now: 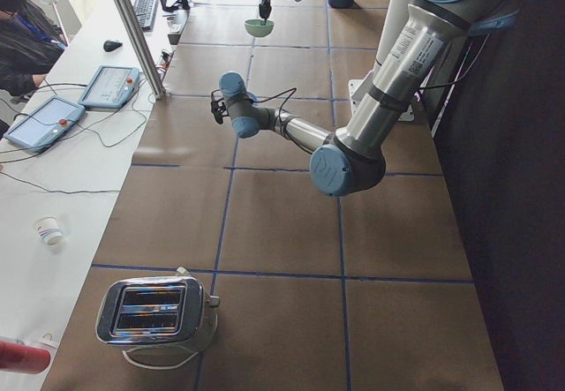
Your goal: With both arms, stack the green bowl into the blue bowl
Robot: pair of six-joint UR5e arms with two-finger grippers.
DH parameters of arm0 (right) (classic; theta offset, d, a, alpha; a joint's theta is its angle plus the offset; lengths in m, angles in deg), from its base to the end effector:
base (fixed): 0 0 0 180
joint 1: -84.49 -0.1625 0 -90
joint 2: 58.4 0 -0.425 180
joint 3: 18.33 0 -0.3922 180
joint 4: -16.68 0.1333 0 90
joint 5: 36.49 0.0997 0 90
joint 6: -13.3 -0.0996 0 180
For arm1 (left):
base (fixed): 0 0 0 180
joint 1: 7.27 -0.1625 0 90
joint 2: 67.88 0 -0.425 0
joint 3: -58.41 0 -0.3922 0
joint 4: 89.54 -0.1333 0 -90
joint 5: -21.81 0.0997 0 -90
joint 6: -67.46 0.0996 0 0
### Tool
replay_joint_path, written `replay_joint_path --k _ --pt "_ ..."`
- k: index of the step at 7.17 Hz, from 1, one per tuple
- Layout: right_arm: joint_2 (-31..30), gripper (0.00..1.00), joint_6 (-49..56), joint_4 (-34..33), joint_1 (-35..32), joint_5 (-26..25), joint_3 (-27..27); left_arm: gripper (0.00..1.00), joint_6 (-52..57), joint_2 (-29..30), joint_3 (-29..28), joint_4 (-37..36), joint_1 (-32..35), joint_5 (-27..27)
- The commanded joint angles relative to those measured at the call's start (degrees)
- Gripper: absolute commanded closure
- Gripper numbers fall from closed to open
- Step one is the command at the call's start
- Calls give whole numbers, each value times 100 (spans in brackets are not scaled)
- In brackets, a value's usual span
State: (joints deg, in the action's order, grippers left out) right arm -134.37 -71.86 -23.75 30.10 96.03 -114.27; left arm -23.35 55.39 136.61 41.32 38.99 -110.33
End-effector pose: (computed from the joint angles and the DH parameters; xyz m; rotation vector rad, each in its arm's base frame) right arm -0.2813 -0.5061 0.3731 0.0080 -1.3157 0.2873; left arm 0.4427 -0.5588 0.3203 -0.2080 1.2075 -0.3173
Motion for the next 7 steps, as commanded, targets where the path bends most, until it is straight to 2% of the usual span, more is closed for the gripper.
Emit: replay_joint_path --k 1,3,4,5,6,7 --pt "11 99 -1 0 16 2 5 100 -262 318 721 -1014 -799 852" --pt "20 99 -1 0 42 2 -4 100 -262 390 732 -1098 -1538 1767" --pt "20 99 -1 0 42 -6 -4 98 -262 408 741 -1098 -1550 1788" --pt "20 99 -1 0 42 -6 5 86 -245 408 741 -1098 -1568 1805" --pt "20 99 -1 0 42 -6 5 28 -210 399 767 -1098 -1568 1805" --pt "20 99 -1 0 42 -6 5 0 -201 330 941 -1106 -1559 1805"
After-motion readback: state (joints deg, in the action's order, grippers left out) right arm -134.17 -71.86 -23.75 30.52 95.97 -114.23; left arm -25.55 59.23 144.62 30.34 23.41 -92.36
